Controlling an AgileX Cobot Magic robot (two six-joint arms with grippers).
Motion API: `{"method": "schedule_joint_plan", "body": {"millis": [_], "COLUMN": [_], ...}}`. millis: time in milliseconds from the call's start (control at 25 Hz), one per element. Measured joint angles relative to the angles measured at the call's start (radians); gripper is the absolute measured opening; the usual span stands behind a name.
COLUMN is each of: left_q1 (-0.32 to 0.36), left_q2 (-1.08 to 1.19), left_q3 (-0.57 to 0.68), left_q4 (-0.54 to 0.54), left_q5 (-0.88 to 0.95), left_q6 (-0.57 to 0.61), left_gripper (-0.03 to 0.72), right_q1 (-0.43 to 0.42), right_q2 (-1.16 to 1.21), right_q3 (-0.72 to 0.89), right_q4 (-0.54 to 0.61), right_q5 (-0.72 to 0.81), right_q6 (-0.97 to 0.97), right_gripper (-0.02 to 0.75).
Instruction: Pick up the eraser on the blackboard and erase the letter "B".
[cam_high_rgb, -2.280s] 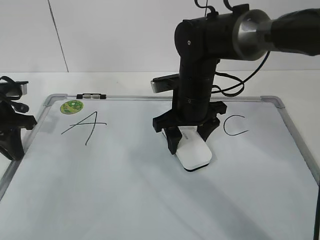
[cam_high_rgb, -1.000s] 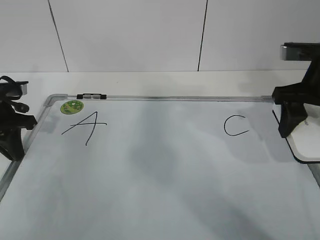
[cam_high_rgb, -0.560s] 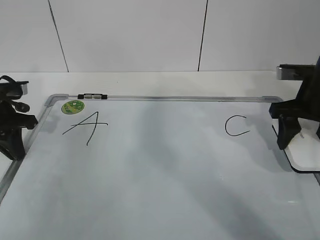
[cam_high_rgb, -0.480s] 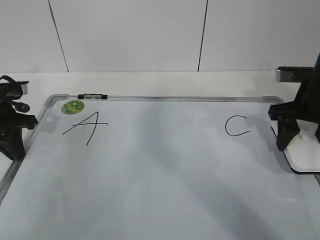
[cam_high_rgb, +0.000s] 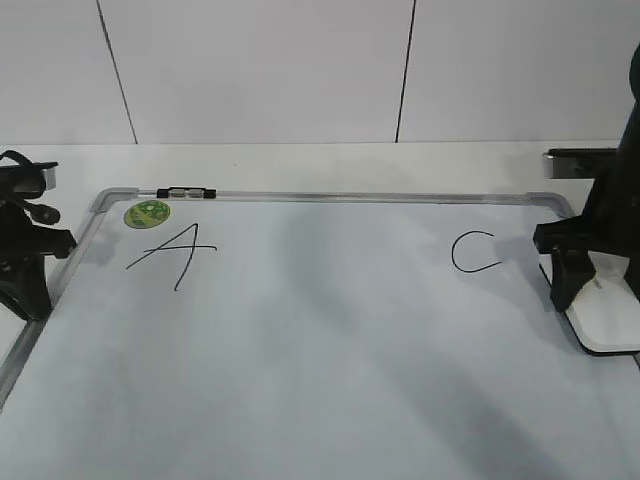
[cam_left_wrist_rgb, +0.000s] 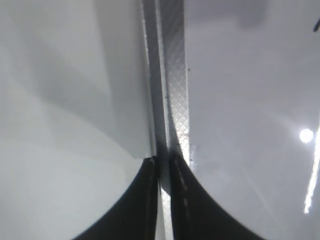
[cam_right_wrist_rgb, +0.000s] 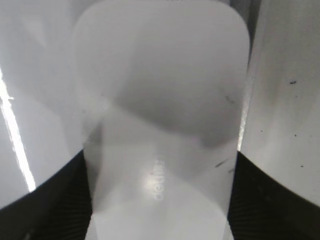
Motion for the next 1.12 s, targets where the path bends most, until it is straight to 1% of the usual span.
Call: {"method": "schedule_joint_plan", "body": {"millis": [800, 880, 1040, 1120], "left_q1": [0.000, 0.000, 0.000, 0.000], "left_q2": [0.000, 0.000, 0.000, 0.000], "left_q3": [0.000, 0.000, 0.000, 0.000], "left_q4": [-0.002, -0.002, -0.004, -0.004], "left_q5": [0.000, 0.000, 0.002, 0.002], "left_q6": [0.000, 0.000, 0.000, 0.000], "left_gripper": [0.024, 0.024, 0.024, 0.024], "right_q1": [0.000, 0.000, 0.000, 0.000], "right_q2": [0.000, 0.000, 0.000, 0.000], "right_q3": [0.000, 0.000, 0.000, 0.000], "right_q4": [0.000, 0.000, 0.000, 0.000], "right_q5": [-0.004, -0.005, -0.005, -0.005], "right_q6": [-0.002, -0.002, -0.002, -0.004], "right_gripper": [0.560, 0.571, 0.641, 0.661]}}
